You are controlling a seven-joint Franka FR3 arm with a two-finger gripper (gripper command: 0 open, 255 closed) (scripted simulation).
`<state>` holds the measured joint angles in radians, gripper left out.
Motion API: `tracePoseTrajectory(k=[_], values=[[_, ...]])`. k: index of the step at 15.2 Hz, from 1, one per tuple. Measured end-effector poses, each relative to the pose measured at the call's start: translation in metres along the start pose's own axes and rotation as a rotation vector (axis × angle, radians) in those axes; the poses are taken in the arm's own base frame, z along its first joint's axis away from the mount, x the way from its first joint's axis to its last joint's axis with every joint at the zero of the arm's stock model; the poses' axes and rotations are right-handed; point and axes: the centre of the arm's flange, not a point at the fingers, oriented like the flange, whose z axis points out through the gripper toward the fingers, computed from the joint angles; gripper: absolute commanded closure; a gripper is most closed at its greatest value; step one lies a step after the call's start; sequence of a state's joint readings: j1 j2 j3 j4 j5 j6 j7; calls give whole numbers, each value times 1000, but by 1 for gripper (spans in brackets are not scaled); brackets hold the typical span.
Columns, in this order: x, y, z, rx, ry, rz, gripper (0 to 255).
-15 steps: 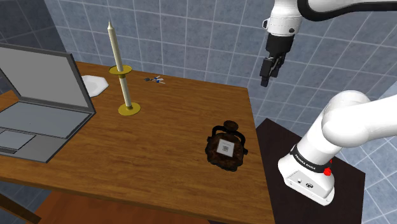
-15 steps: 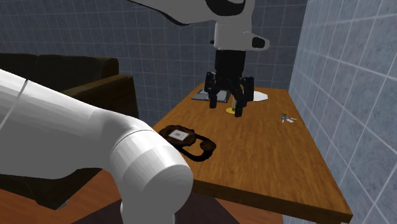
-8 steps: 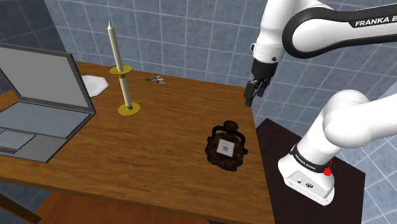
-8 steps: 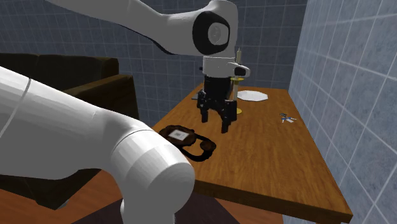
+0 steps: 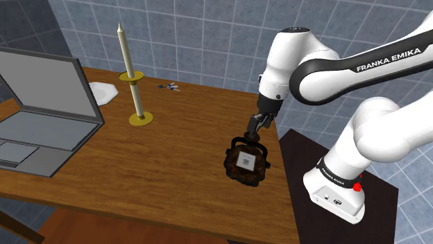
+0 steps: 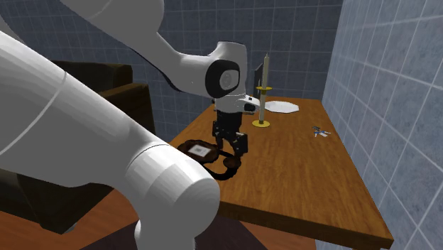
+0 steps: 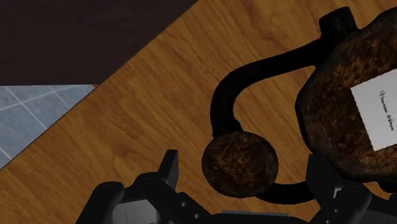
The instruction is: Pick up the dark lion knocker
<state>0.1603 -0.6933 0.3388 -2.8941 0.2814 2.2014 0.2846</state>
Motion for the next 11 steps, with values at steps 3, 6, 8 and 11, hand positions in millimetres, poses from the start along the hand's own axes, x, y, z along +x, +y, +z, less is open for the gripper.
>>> tracePoseTrajectory(k=[3,6,8,11], values=[[0,-2,15,3,5,3,0],[1,-3,31,4,6,4,0],[4,-4,33,17,38,6,0],[4,-5,40,11,25,5,255]])
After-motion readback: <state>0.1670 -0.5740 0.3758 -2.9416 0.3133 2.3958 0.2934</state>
